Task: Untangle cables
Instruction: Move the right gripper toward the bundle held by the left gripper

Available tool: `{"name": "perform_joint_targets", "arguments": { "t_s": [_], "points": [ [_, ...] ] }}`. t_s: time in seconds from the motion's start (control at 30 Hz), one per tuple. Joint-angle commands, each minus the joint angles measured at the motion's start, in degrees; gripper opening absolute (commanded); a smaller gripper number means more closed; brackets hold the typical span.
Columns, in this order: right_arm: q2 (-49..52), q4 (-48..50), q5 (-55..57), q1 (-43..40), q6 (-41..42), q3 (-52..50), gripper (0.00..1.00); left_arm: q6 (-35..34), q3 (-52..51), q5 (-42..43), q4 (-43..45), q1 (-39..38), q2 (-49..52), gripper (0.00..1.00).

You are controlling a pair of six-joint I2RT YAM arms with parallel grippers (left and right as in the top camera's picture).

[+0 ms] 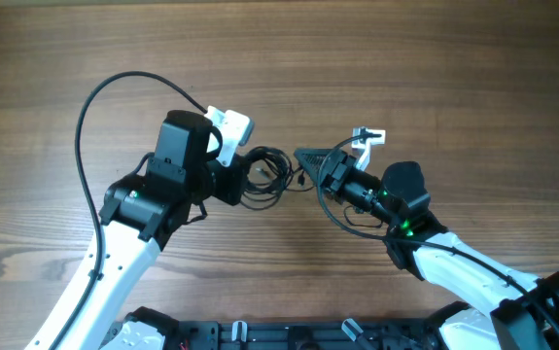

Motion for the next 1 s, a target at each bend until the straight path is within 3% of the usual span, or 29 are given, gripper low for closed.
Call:
{"name": "perform_joint_targets", "arguments": {
  "t_s": [0.0, 0.07, 0.13, 0.27, 0.37, 0.63, 0.77, 0.97],
  "points": [
    [0.5, 0.5, 1.4, 0.2, 0.5, 0.4, 0.33, -0.6, 0.9, 5.9, 0.2, -0.1, -0.4, 0.04],
    [0.5, 0.5, 1.4, 0.2, 0.2, 0.4, 0.14, -0.6, 0.9, 5.9, 0.2, 0.0, -0.4, 0.04],
    [0.5, 0.5, 1.4, 0.2, -4.0, 0.4, 0.05, -3.3, 0.9, 4.5, 0.3, 0.0, -0.4, 0.04],
    [0.2, 0.6, 0.3, 0.2, -13.4, 0.4, 0.05, -19.8, 0.7, -10.5, 0.1, 0.2, -0.3, 0.04],
    [-1.5, 1.9, -0.9, 0.2, -18.5, 0.4, 0.05, -23.7, 0.7, -10.9, 0.1, 0.2, 0.3, 0.04],
    [-6.6, 2.0, -1.2, 0.3, -25.6, 1.0, 0.05, -24.7, 0.7, -3.0, 1.0, -0.1, 4.8, 0.04],
    [-6.6, 1.7, -1.2, 3.4, -29.0, 2.0, 0.05, -28.8, 0.7, -2.4, 2.1, -0.1, 6.0, 0.04],
    [-6.5, -7.5, 13.3, 11.3, -35.9, 2.8, 0.05, -30.4, 0.7, 2.7, 3.0, -0.1, 6.1, 0.04]
  ]
}}
